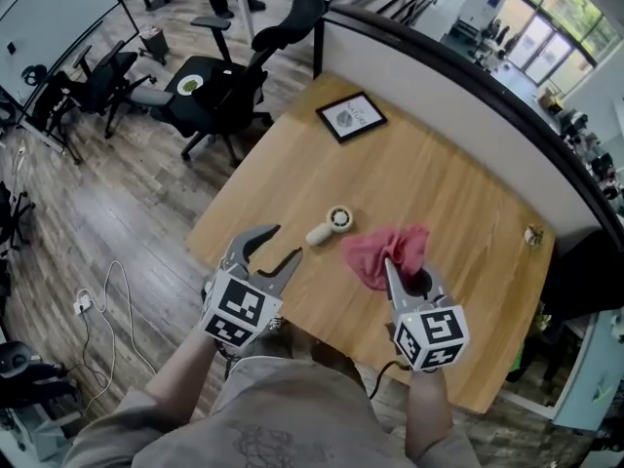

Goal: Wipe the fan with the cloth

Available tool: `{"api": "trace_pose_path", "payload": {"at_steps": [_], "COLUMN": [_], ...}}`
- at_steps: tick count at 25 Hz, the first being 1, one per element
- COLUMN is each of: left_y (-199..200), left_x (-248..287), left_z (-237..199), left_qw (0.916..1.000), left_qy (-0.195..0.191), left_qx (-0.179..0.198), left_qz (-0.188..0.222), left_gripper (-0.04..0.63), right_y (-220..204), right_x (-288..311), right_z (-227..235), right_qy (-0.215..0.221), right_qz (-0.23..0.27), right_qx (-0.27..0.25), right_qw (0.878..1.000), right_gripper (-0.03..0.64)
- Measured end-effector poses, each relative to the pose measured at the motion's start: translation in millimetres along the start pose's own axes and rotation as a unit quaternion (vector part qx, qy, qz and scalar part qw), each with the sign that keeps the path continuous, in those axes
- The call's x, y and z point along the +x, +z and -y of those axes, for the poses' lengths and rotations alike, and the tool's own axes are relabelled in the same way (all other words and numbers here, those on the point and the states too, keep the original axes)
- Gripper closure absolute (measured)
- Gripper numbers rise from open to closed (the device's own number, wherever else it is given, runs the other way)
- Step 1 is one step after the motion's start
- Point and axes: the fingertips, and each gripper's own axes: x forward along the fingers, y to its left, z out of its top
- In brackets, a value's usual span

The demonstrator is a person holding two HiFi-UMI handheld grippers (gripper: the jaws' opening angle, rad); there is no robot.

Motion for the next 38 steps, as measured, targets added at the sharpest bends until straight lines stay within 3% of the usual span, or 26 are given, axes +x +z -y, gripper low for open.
{"api": "trace_pose_path", "payload": {"at_steps": [5,9,18,31,38], "left_y": [-19.9,-50.7,-103.9,-184.5,-210.3], "left_x": [29.0,60.4,120.2,207.3,229.5], "left_z": [-3.0,2.6,10.6,30.5,31.7], "left_qw": [0.9993,0.9968,0.9906,0.9799,0.9775], "left_qy": [-0.037,-0.072,-0.11,-0.136,-0.124], "left_qx": [-0.008,0.002,0.017,0.027,0.021], "left_qz": [-0.006,-0.035,-0.08,-0.144,-0.169], "left_gripper": [0.391,0.354,0.34,0.341,0.368], "right_y": [-13.3,-27.1,-63.4,-120.2,-131.1], "right_x": [21.8,40.3,74.9,118.7,136.0], "right_z": [2.2,3.8,6.0,24.6,28.0], "right_qy": [-0.021,-0.034,-0.049,-0.044,-0.032], "right_qz": [-0.022,-0.037,-0.076,-0.114,-0.126], "right_qx": [0.003,0.006,0.018,0.041,0.036], "right_qw": [1.0,0.999,0.996,0.992,0.991], "right_gripper": [0.558,0.558,0.558,0.558,0.558]}}
